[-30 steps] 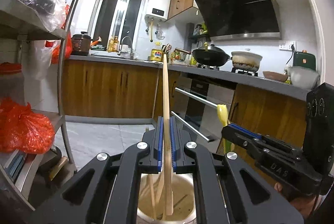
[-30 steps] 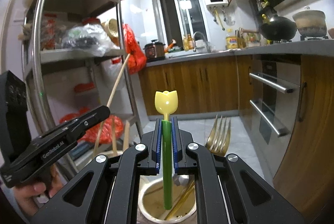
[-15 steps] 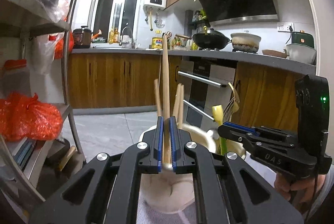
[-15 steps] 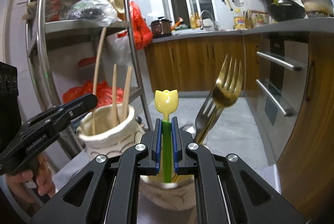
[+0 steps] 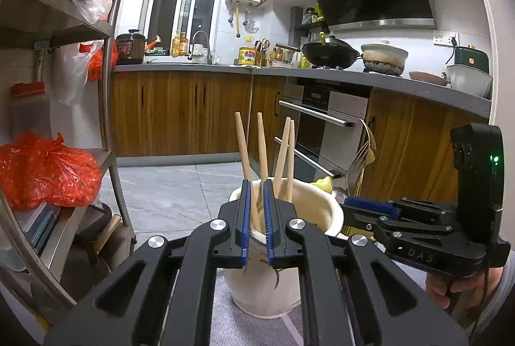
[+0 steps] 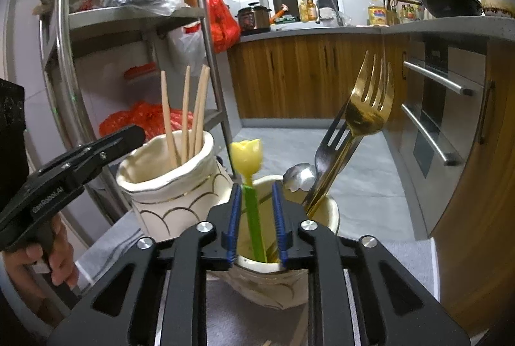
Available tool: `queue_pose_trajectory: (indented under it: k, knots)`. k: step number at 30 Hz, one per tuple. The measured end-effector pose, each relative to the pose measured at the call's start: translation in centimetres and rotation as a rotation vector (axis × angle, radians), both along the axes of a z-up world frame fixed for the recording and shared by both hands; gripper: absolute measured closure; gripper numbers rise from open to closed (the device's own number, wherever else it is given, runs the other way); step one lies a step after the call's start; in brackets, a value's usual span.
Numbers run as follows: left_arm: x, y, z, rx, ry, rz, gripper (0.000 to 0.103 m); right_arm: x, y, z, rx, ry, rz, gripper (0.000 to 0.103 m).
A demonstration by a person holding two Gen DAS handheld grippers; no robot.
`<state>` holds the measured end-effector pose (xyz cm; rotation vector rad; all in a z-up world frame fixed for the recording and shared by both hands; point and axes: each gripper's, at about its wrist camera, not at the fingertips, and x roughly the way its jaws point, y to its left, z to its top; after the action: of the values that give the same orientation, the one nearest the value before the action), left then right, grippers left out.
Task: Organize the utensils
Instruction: 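Open both tools to release the chopstick and tulip spoon into the cups, then withdraw both tools and lower them toward the last chopstick and tulip spoon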
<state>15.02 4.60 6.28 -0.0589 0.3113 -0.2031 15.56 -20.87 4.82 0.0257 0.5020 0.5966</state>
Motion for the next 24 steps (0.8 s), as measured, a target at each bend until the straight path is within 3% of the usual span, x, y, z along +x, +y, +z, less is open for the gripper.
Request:
queue_pose_trajectory:
  k: [3, 6, 10, 12, 13, 16, 19, 24]
  knots:
    - [-0.4, 0.1, 0.3, 0.005, 0.005, -0.004, 0.08, -0.8, -0.9, 0.6, 0.014, -0.01, -0.006, 0.073]
    - [-0.8, -0.1, 0.7, 0.019, 0.013, -0.007, 0.073, -2.0, -2.0, 1.0, 0.021, -0.016, -0.019, 0.065]
    - [-2.0, -0.2, 1.0, 0.032, 0.029, -0.011, 0.05, -3.3, -3.6, 1.1, 0.017, -0.003, -0.038, 0.05]
    - [-2.8, -0.2, 1.2, 0.041, 0.035, -0.013, 0.041, -4.1, -4.4, 1.1, 0.016, 0.005, -0.052, 0.027]
    - [-3.1, -0.3, 1.3, 0.046, 0.036, -0.012, 0.031, -4.6, -4.8, 1.2, 0.017, 0.005, -0.06, 0.023]
    - [-4.6, -0.3, 1.5, 0.06, 0.04, -0.014, 0.014, -5.7, -5.8, 1.5, 0.017, 0.004, -0.086, 0.01]
    - [-6.1, -0.6, 1.5, 0.08, 0.06, -0.023, 0.008, -7.1, -6.8, 1.6, 0.007, 0.008, -0.115, 0.006]
    - [-8.6, -1.1, 0.9, 0.114, 0.103, -0.026, 0.006, -9.4, -7.8, 0.5, -0.052, 0.065, -0.163, 0.005]
